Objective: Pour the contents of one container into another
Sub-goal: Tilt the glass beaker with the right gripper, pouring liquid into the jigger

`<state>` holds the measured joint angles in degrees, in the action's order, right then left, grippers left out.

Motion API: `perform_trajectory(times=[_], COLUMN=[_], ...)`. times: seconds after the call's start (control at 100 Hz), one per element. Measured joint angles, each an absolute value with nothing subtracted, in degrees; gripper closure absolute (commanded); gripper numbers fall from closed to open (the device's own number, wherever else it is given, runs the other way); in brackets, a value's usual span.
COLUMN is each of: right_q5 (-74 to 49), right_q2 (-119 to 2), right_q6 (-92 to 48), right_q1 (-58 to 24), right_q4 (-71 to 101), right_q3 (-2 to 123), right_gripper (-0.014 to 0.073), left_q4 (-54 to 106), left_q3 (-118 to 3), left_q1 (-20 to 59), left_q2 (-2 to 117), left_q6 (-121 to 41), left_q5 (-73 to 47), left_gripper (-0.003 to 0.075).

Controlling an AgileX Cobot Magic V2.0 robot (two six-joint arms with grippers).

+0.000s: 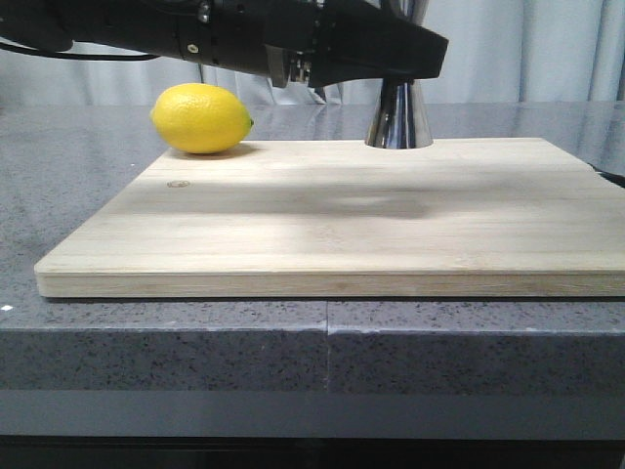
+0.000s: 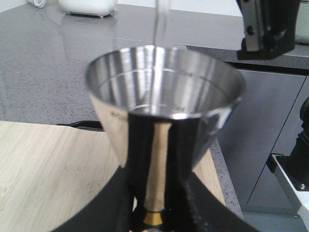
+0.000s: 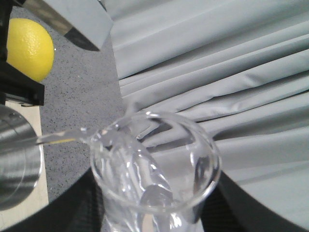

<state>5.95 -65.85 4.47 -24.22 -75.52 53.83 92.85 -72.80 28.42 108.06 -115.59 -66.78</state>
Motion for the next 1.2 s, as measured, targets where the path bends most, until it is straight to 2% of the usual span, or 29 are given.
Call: perform_trajectory(times=[1.2], right_q5=[4.89], right_q2=[-65.85], right_q6=[4.35], right_q1=[-24.22], right_q4=[-84.19], right_q3=[53.83], right_gripper=[0.0394], left_q4=[92.76], left_q3=[-72.8], left_q1=[28.42], left_q2=[108.06], left_q6=[-115.59], left_q5=[-66.78], left_gripper=[0.0741])
